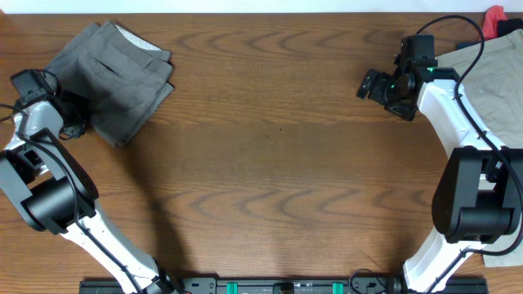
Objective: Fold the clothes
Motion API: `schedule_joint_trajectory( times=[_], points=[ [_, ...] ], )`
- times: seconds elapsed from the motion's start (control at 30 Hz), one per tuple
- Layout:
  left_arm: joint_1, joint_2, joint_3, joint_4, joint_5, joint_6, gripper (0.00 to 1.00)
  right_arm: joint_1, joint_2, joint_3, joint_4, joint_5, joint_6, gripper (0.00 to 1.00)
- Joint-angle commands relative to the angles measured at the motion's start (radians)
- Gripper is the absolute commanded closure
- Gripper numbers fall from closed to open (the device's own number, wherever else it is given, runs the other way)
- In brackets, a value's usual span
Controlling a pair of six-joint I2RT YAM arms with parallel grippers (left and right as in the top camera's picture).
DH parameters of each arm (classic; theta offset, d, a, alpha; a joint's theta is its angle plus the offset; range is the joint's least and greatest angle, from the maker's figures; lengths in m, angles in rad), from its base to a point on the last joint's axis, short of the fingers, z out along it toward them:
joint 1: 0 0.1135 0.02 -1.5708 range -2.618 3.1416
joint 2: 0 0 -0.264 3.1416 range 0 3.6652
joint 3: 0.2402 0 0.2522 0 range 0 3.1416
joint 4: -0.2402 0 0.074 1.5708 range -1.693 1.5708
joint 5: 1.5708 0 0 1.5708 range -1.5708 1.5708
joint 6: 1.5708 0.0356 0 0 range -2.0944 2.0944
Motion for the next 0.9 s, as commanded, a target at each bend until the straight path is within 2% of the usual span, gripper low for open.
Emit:
schedule_joint_trajectory(
  times=[0.0,0.13,0.2,0.23,0.47,0.7,0.87],
  points=[
    [-0.041,0.016,-0.003,-0.008,0.094,-0.126,0.94,0.014,0.005,0.016,0.000,-0.004,-0.014,0.01],
    [-0.115,0.016,-0.003,-0.007,0.093,-0.249,0.93,0.014,0.005,0.016,0.000,-0.004,-0.014,0.01],
    [-0.161,0.016,-0.003,0.007,0.088,-0.276,0.76,0.014,0.005,0.016,0.000,-0.004,-0.014,0.01],
    [-0.184,0.016,-0.003,0.024,0.080,-0.277,0.75,0.014,0.006,0.016,0.000,-0.004,-0.014,0.01],
    [-0.285,0.016,-0.003,0.080,-0.098,-0.315,0.75,0.014,0.006,0.016,0.000,-0.004,-0.014,0.01],
    [-0.288,0.019,-0.003,0.163,-0.130,-0.287,0.75,0.014,0.005,0.016,0.000,-0.004,-0.014,0.01],
    [-0.265,0.021,-0.003,0.169,-0.165,-0.286,0.85,0.014,0.006,0.016,0.000,-0.004,-0.014,0.01]
  ],
)
